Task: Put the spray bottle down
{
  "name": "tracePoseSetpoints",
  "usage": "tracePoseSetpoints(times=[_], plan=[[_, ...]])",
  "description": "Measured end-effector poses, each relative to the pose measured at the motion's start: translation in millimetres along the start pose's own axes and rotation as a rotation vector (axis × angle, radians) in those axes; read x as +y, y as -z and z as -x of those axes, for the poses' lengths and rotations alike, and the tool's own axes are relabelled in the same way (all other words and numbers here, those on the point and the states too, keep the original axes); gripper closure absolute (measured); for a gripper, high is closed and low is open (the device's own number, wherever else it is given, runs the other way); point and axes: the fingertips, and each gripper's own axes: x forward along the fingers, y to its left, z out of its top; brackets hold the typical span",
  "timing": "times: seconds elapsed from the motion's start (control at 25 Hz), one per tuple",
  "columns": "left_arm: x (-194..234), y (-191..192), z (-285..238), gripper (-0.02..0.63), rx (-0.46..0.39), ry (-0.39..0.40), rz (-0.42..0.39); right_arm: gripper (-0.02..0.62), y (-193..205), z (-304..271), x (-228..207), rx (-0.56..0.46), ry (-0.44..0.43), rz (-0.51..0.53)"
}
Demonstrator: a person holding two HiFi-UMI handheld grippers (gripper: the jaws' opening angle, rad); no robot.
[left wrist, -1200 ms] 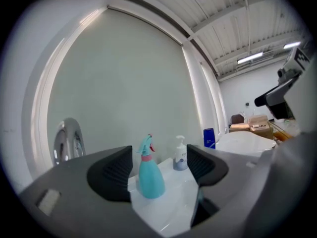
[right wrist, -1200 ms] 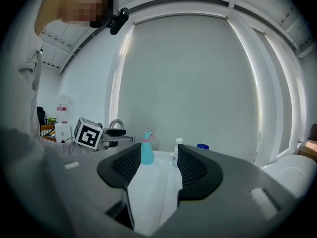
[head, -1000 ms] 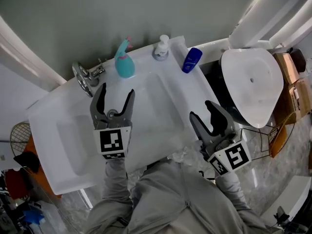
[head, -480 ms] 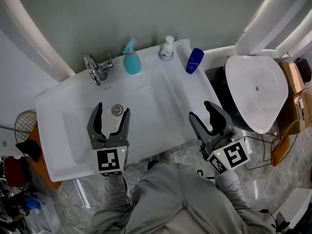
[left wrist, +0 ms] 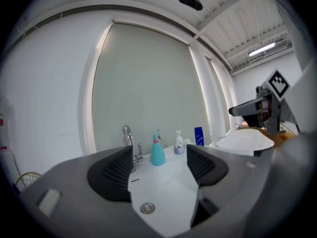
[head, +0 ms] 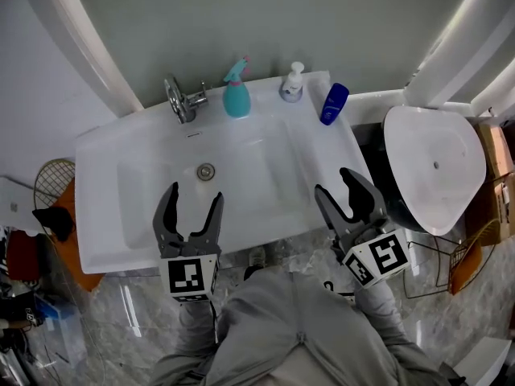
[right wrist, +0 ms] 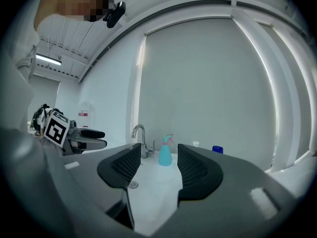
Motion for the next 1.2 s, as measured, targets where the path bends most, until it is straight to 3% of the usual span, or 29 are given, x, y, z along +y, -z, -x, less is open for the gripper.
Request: tracePoseSetpoints(times=[0.48,1.2], plan=[[-6,-2,27,0.233,-0.004,-0.036,-0.001,0.38,2,8,3,0.0,0.006,0.036],[-9,1,27,0.233,0.008,-0.039,0.003,0.38,4,6,3,0.004,0.002,0.034]])
